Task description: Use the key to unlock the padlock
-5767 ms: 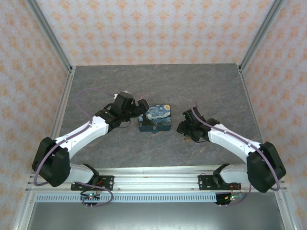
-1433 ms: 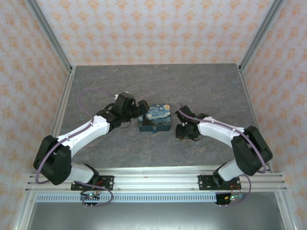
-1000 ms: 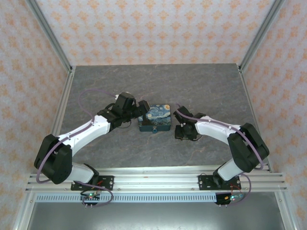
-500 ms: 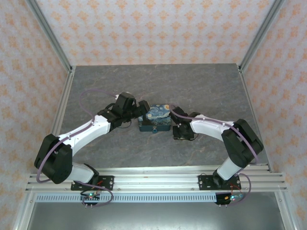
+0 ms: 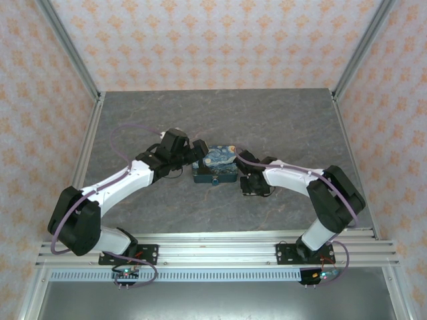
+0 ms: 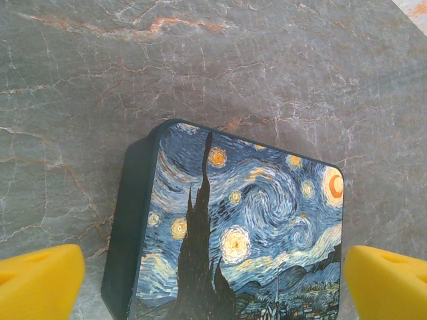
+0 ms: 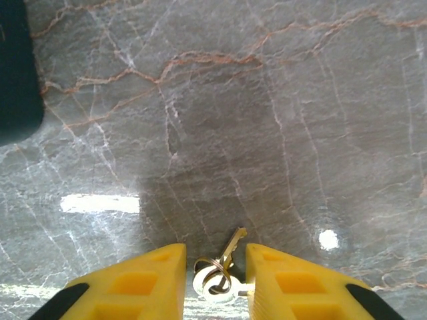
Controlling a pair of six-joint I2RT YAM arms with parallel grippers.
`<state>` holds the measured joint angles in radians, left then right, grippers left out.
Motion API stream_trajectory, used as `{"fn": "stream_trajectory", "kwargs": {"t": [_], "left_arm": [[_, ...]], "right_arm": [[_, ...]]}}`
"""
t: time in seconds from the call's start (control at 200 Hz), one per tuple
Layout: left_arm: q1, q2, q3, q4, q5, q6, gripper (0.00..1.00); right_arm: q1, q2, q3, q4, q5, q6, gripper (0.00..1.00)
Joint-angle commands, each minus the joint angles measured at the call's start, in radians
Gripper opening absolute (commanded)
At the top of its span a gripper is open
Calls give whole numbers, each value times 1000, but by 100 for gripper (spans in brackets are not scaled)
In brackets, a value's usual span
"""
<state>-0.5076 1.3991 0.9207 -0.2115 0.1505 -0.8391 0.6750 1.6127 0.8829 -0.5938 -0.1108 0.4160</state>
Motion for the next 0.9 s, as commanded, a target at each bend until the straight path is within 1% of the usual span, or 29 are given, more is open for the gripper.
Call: {"fn": "stream_trajectory", "kwargs": {"t": [0.0, 0.07, 0.17, 0.33, 0.485, 0.601, 0.761, 0.896], "left_arm": [[9, 11, -12, 17, -3, -5, 100], [9, 11, -11, 14, -2, -6, 100], [9, 11, -8, 11, -1, -8, 100], [9, 5, -2, -1, -2, -8, 100], [9, -11, 0, -9, 2, -14, 100], [9, -18, -4, 2, 21, -31, 100], [10, -17, -10, 56, 89, -101, 100], [10, -8, -17, 144, 165, -208, 100]], "right_arm": [[14, 13, -11, -52, 27, 24, 24], [15, 7, -23, -41, 17, 26, 17], [15, -2, -32, -32, 7, 30, 0], [15, -54, -37, -14, -5, 44, 0], [14, -151, -30, -10, -23, 69, 0], [5, -226, -23, 5, -60, 94, 0], [-26, -323, -25, 82, -136, 151, 0], [-66, -386, -36, 224, -216, 219, 0]]}}
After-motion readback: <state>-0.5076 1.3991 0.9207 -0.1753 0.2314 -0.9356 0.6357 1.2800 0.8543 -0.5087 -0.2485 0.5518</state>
